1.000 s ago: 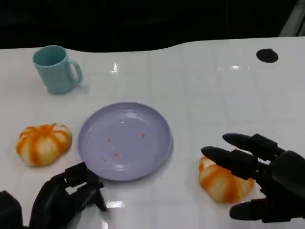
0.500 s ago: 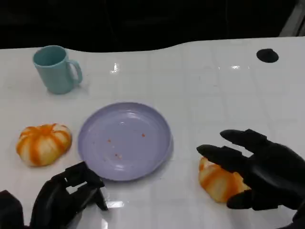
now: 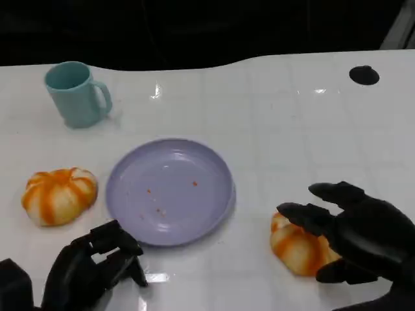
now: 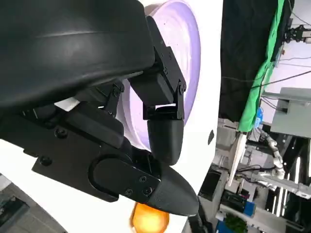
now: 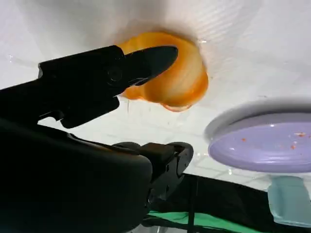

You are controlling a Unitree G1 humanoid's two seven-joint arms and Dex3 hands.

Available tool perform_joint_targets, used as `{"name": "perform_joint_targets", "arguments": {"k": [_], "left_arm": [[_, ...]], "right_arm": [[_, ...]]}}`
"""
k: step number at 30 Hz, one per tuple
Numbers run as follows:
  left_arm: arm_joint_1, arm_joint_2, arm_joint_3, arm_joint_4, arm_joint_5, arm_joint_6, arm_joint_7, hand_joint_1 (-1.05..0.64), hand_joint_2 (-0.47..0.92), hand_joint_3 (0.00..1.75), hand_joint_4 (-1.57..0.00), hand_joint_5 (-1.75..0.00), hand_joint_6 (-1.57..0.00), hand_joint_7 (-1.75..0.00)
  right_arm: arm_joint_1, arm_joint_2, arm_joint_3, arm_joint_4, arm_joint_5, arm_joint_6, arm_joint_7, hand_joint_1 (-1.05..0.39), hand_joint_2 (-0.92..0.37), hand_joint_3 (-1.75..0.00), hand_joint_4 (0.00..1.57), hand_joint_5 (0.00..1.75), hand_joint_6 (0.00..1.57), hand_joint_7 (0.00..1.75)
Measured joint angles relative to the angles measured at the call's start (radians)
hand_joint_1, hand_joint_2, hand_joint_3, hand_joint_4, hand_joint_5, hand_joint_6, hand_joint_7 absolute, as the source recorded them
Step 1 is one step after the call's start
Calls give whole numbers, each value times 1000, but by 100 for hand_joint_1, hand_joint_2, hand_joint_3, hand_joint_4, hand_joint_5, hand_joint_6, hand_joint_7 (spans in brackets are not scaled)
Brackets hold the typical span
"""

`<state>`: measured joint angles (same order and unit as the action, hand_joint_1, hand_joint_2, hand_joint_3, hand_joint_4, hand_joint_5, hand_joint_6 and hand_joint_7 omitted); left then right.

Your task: Grasp the bread from the table and place it into the plate.

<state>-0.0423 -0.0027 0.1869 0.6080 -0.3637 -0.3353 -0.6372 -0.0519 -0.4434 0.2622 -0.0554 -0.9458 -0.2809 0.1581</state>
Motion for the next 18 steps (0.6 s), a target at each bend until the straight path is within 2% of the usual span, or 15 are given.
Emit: {"name": "perform_joint_targets", "arguments": {"k": [7,18], "left_arm": [[2,0,0,-3,0,2,0,-105,78,0,-77,-167,-92,-113],[6,0,0,-8,-1,4,0,-105,78,0,-76,-167,-103,-99]], "right_arm": [[-16,-26,36,43,-14,17,-6,-64,-92,-3,6,25,26,0],[-71,-29,90,136,-23,47,-25,-63,-92,-2,9,24,28,1]]}}
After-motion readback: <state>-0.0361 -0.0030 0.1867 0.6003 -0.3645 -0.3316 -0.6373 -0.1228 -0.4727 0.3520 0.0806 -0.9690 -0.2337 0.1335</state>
